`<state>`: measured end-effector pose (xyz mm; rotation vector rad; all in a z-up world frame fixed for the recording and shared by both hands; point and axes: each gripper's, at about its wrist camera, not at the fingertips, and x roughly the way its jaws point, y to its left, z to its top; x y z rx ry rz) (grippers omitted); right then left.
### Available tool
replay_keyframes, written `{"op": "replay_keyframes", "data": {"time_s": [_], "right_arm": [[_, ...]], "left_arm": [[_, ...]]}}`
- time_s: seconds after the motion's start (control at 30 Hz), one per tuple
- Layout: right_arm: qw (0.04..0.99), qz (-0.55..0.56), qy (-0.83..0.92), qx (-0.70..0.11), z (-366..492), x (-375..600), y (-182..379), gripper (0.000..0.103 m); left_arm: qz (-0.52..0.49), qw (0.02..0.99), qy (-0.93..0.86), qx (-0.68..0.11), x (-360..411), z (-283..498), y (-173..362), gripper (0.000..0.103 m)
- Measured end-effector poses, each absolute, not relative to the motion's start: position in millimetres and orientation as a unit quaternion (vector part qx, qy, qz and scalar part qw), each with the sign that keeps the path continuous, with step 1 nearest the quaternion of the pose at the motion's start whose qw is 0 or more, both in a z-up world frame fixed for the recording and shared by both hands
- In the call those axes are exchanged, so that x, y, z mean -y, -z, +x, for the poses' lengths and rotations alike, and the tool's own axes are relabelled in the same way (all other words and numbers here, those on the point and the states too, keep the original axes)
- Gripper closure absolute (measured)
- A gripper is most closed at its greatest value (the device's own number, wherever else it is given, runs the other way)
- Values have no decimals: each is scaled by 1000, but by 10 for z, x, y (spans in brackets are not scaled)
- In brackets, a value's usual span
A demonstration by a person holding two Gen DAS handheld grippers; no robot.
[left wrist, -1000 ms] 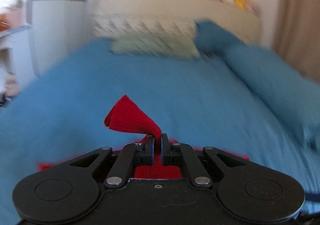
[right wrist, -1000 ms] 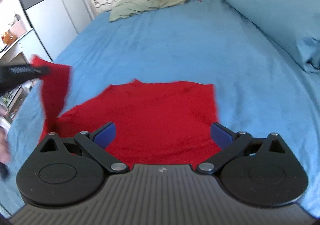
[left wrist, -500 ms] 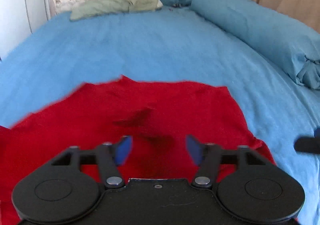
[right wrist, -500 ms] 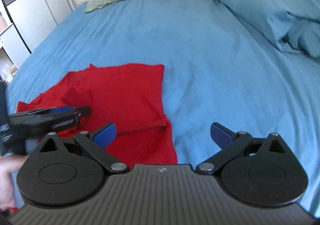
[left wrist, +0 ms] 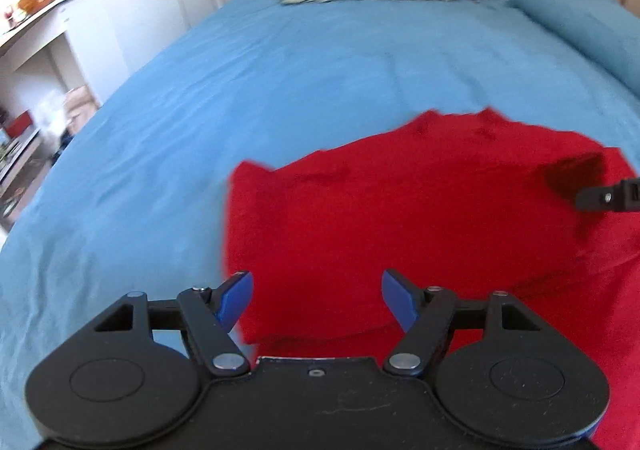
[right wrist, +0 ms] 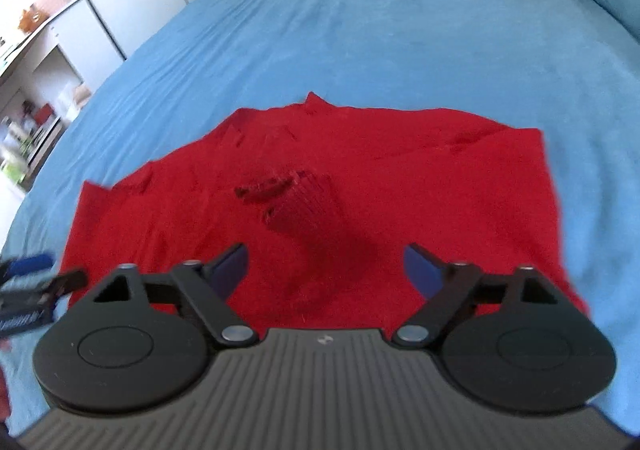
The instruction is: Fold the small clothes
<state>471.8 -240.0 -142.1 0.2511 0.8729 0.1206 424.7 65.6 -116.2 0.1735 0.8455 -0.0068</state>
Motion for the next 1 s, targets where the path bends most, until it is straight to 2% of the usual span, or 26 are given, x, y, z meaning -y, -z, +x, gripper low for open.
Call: {"op": "replay_keyframes", "data": {"time_s": [0.03, 0.1, 0.17, 0.33, 0.4, 0.47, 0.57, 0.63, 0.67, 0.7, 1.0], "right_arm": [[898, 121, -52, -420, 4751, 2384, 1463, 23], [897, 121, -27, -424, 4769, 2433, 1520, 38], [894, 131, 0, -428, 4738, 2543, 1559, 46], [883, 157, 10, -443, 4623, 2795, 1546, 46], [879, 178, -7, -442, 4575, 2847, 1526, 37], [876, 190, -19, -442, 4563, 2850, 1520, 33], [875, 202, -9, -439, 4637, 2825, 1542, 33], [876, 202, 15, -438, 4698, 2811, 1546, 48], [877, 196, 27, -439, 4720, 2796, 1531, 75], [877, 192, 31, -438, 4745, 2784, 1508, 82], [933, 123, 54, -333, 4677, 2793, 702, 82]], "left_arm": [[80, 908, -1, -411, -719, 4251, 1186, 27], [72, 908, -7, -412, -800, 4249, 1217, 27], [63, 908, -9, -414, -874, 4267, 1225, 27], [43, 906, -4, -421, -921, 4367, 1198, 27], [42, 905, -1, -423, -923, 4322, 1189, 27], [43, 904, 5, -425, -923, 4280, 1196, 27], [50, 902, 11, -429, -939, 4229, 1237, 27], [55, 900, 13, -432, -946, 4197, 1284, 27], [56, 899, 13, -434, -955, 4183, 1311, 27], [58, 898, 13, -436, -961, 4170, 1335, 27], [65, 898, 3, -436, -938, 4167, 1463, 27]]}}
